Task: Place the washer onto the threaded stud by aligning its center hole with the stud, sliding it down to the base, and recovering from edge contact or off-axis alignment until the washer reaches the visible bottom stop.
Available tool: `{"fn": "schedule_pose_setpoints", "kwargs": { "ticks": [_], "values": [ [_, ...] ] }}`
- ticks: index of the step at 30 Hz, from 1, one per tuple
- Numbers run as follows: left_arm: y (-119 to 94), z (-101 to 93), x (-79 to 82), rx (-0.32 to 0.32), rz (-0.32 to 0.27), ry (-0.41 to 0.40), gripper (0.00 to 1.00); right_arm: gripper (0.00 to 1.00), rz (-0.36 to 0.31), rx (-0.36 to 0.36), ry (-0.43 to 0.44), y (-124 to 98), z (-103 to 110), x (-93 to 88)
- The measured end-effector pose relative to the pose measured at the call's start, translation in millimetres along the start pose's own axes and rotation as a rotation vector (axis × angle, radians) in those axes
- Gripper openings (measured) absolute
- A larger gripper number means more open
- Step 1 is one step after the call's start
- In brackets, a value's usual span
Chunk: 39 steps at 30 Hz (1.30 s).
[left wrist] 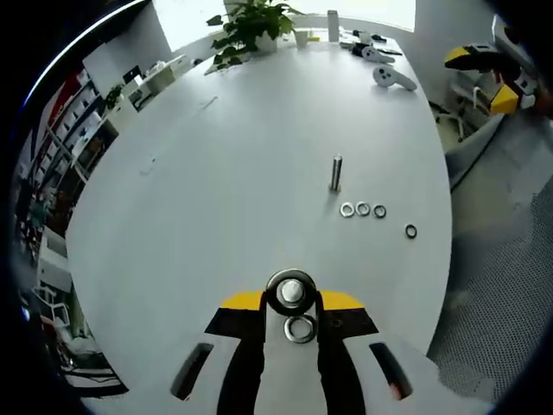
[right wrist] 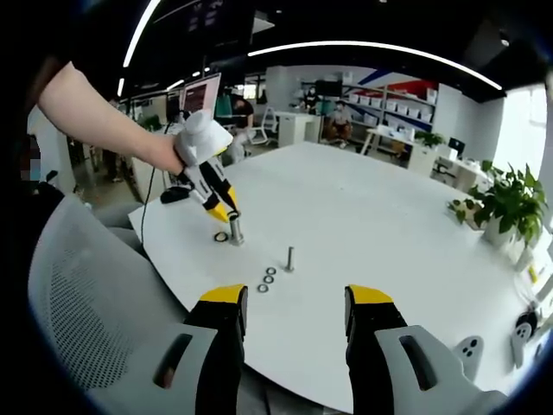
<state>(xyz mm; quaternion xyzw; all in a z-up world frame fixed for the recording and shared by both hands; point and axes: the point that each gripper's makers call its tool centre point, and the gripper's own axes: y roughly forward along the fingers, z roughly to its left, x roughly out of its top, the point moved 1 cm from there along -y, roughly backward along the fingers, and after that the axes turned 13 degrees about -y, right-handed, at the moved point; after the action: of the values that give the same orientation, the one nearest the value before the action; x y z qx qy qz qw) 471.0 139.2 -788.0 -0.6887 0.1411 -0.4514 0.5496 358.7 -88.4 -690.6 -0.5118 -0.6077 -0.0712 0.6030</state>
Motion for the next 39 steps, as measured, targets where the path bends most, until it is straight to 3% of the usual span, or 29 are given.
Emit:
{"fn": "schedule_pose_setpoints", "kwargs": {
  "ticks": [15,21,29,39],
  "values": [
    [11.9,-1.1,-4.2,-0.003,0.027,-0.004,0.21,0.47,0.006,0.003,0.003,0.4,0.1,-1.3],
    [12.3,-2.2,-9.5,-0.005,0.034,0.046,0.18,0.47,0.006,0.003,0.004,0.2,0.1,-1.3],
    [8.8,4.1,-15.6,-0.010,0.020,0.000,0.19,0.47,0.013,0.012,0.000,1.7,1.7,-2.5],
    [7.1,6.0,-36.4,-0.010,0.041,-0.047,0.20,0.47,0.016,0.015,-0.002,1.9,2.7,-2.7]
  ]
}}
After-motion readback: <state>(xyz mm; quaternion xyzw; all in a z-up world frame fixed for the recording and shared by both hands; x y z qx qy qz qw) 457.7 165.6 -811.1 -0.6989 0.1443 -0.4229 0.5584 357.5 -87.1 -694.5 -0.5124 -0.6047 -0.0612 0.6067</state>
